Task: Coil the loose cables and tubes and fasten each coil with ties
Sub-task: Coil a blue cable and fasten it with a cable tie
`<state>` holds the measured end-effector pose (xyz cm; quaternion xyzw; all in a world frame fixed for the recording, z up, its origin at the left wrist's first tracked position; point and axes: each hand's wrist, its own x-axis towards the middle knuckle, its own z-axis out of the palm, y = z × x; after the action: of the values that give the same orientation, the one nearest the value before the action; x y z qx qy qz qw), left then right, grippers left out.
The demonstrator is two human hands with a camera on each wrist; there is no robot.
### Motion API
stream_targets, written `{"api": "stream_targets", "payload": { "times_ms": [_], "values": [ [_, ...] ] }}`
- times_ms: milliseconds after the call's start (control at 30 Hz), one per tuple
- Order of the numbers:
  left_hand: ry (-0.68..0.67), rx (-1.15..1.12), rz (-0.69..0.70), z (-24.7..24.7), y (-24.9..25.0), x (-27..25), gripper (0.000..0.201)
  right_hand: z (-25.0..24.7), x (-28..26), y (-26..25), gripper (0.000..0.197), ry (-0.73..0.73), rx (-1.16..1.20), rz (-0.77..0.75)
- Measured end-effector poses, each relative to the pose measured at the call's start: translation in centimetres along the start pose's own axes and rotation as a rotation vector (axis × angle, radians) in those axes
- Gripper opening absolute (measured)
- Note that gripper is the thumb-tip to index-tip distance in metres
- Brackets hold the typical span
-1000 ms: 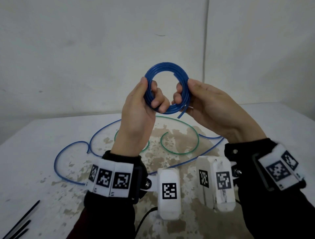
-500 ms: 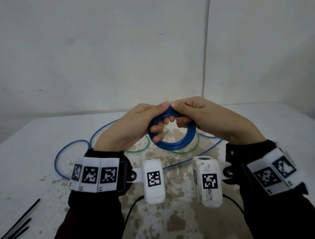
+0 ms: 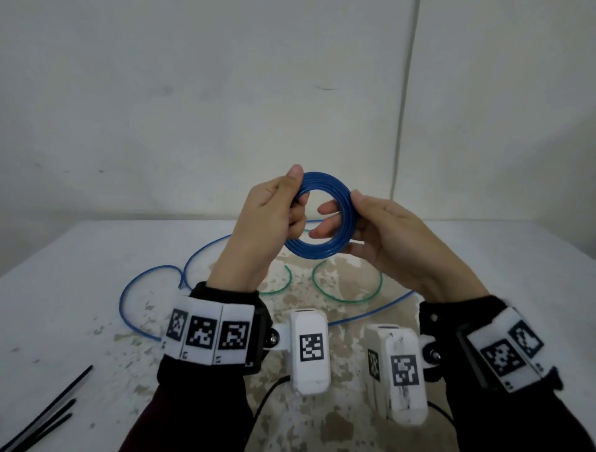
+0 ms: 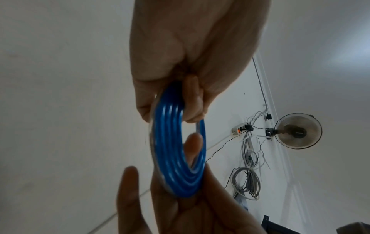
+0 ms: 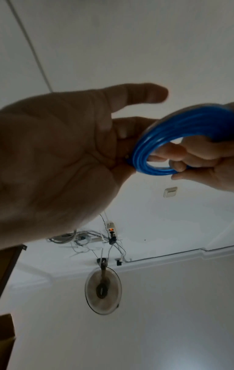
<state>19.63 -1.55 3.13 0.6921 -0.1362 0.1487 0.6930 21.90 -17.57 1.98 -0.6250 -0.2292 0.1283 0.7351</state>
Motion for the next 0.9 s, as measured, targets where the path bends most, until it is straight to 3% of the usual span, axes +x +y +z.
{"api": "stream_targets", "payload": {
  "times_ms": [233, 367, 467, 567, 633, 700, 800, 900],
  "values": [
    [-0.068, -0.033, -0.119, -0.6, 0.2, -3.6, 0.036, 3.5, -0.5, 1.6, 0.043, 0.156, 0.201, 0.033],
    [-0.106, 0.057, -0.254, -4.0, 0.4, -7.0, 0.04, 5.9, -1.4, 3.7, 0.044, 0.123, 0.195, 0.1],
    [0.023, 0.306, -0.339, -8.0, 0.8, -9.3, 0.043, 8.8, -1.6, 5.5, 0.044, 0.063, 0.244, 0.15],
    [0.084, 0.777, -0.408, -13.0, 1.0, -11.5, 0.025, 11.9, -1.9, 6.9, 0.043, 0.0, 0.291, 0.216],
    [0.044, 1.17, -0.508, -16.3, 0.8, -12.9, 0.016, 13.9, -2.0, 7.6, 0.044, -0.045, 0.297, 0.269],
    [-0.049, 1.409, -0.684, -18.7, 0.6, -14.1, 0.02, 15.7, -2.1, 8.2, 0.043, -0.087, 0.309, 0.314],
    [-0.229, 1.551, -0.913, -20.5, 0.3, -15.5, 0.032, 17.7, -2.1, 9.0, 0.043, -0.152, 0.3, 0.365],
    [-0.299, 1.608, -0.983, -21.6, -0.7, -16.0, 0.032, 18.9, -2.0, 9.5, 0.042, -0.177, 0.297, 0.39]
  ]
}}
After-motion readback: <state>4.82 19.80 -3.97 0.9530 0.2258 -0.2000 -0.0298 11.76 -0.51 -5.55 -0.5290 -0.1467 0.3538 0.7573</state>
